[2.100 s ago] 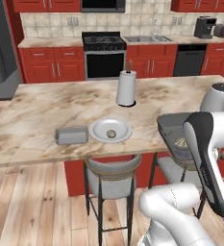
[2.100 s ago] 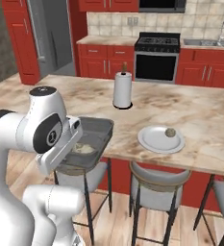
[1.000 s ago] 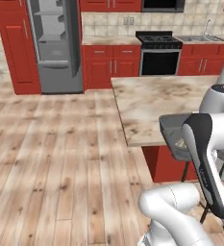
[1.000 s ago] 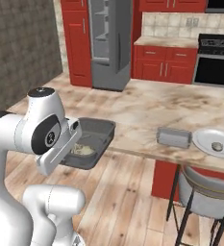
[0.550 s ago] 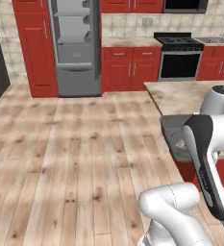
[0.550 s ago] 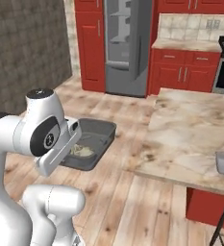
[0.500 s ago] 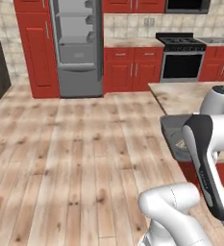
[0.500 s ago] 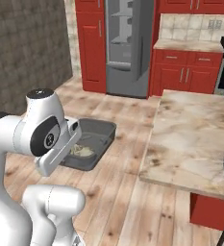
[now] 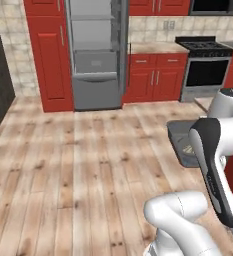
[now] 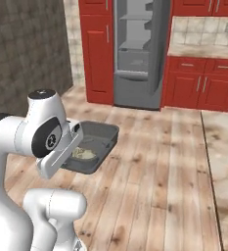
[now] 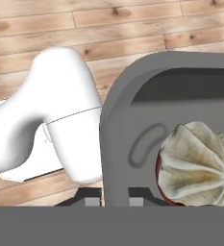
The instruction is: Place two dumplings into each of the tupperware containers and then place the containers in the fridge.
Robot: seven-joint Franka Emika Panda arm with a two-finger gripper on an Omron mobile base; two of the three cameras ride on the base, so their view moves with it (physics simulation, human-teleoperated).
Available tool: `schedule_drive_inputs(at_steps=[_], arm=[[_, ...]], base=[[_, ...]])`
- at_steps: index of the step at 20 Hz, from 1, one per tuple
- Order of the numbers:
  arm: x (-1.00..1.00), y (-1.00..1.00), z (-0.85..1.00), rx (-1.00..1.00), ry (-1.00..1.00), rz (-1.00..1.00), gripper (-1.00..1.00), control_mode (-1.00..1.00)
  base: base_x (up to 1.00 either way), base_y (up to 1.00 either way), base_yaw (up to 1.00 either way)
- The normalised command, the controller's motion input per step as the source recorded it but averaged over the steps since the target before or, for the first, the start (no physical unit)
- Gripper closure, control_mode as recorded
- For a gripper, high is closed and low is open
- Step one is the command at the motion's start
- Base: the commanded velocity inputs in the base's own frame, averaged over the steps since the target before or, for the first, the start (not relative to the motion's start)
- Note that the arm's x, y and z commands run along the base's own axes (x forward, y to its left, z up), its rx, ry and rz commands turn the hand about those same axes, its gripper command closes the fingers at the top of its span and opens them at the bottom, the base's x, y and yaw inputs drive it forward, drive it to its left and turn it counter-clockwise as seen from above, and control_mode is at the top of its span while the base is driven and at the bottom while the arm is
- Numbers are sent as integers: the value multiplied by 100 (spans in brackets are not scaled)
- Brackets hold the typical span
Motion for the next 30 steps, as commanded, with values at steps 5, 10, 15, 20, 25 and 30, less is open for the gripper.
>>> schedule_drive_inputs(at_steps=[5, 10, 15, 20, 25, 30], arm=[[0, 0, 0, 0, 0, 0, 100, 100], [0, 0, 0, 0, 0, 0, 100, 100], [0, 0, 0, 0, 0, 0, 100, 100], [0, 0, 0, 0, 0, 0, 100, 100], [0, 0, 0, 0, 0, 0, 100, 100], [0, 0, 0, 0, 0, 0, 100, 100]], base=[[100, 100, -15], [100, 89, -8], [100, 39, -1], [100, 11, 0], [100, 16, 0], [100, 25, 0]])
